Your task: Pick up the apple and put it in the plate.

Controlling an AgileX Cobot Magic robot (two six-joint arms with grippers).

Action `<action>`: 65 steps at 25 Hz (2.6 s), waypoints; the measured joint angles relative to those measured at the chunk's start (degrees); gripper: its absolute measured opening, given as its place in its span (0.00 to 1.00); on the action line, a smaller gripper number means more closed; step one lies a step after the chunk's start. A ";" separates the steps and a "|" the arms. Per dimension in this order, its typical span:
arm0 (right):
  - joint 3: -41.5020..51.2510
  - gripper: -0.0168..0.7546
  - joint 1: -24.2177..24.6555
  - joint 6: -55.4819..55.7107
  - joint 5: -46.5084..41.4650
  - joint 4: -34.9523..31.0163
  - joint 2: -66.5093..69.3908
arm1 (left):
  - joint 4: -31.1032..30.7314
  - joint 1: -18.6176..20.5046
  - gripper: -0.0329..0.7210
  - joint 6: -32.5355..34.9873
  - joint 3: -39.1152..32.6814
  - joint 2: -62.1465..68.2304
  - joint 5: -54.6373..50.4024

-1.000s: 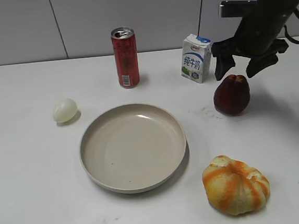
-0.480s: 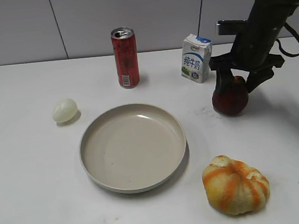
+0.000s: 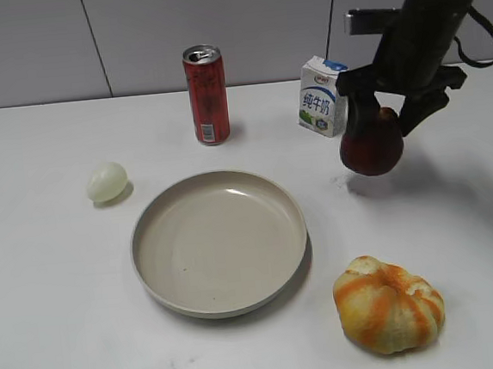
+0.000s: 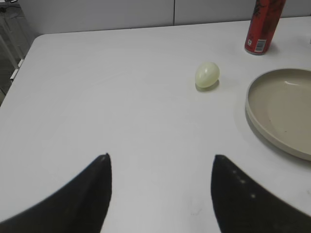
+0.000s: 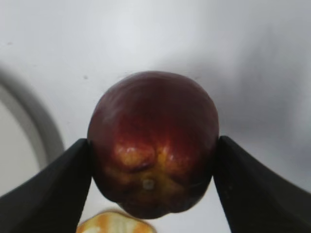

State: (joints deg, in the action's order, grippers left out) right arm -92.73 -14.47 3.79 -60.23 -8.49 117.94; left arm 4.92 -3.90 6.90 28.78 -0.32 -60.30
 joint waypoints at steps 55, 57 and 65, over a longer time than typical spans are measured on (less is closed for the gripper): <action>-17.70 0.81 -4.57 -1.79 -8.85 7.16 5.50 | 0.00 0.00 0.69 0.00 0.00 0.00 0.00; -15.99 0.80 -1.18 -1.79 -8.85 7.14 4.50 | 0.00 0.00 0.69 0.00 0.00 0.00 0.00; -0.89 0.79 9.79 -1.79 -8.98 5.64 -6.22 | 0.00 0.00 0.69 0.00 0.00 0.00 0.00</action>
State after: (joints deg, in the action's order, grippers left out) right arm -93.62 -4.68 2.00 -69.20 -2.85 111.72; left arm 4.92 -3.90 6.90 28.78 -0.32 -60.30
